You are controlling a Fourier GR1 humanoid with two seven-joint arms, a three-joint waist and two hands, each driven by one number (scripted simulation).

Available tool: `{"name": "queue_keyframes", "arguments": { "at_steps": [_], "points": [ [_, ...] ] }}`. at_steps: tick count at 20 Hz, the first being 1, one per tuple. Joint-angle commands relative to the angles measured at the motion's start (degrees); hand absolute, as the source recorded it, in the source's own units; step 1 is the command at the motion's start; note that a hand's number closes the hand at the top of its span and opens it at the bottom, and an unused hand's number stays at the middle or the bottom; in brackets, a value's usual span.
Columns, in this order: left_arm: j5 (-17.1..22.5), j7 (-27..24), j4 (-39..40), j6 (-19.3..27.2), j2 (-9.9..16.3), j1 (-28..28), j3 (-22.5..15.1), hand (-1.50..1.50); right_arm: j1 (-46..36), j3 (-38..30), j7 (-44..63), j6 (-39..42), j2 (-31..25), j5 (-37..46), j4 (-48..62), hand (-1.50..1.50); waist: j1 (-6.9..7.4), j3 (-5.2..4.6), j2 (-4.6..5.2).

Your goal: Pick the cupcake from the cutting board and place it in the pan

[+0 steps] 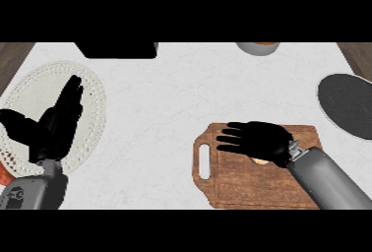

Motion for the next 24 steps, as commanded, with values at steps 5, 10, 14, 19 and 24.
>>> {"name": "queue_keyframes", "arguments": {
  "at_steps": [5,10,14,19,24],
  "points": [
    [-0.16,3.21,-6.94,-0.3,0.34,3.73,0.21,0.0,1.32,0.13,-8.1,-7.35,1.61,2.31,6.02,1.5,0.31,0.03,-0.05],
    [0.29,-2.79,1.29,-2.3,-0.54,1.51,1.9,0.0,0.33,-1.16,-8.3,-6.92,6.94,3.46,9.07,1.5,0.05,0.01,0.03],
    [-0.34,-1.28,-0.49,-2.18,-0.05,1.47,1.95,0.0,-2.21,-3.61,-10.19,-8.71,8.83,3.62,14.87,1.5,0.25,0.02,0.05],
    [-0.21,-2.01,0.82,-1.47,-0.04,2.21,3.0,0.0,4.37,-15.55,3.12,-4.46,6.76,-1.93,9.92,1.5,-1.94,-0.04,-0.42],
    [0.1,-0.71,-0.96,-0.6,0.47,3.22,4.19,0.0,12.96,-28.16,17.75,-6.35,7.14,-6.1,4.7,1.5,-4.62,-0.07,-1.17]
  ]
}}
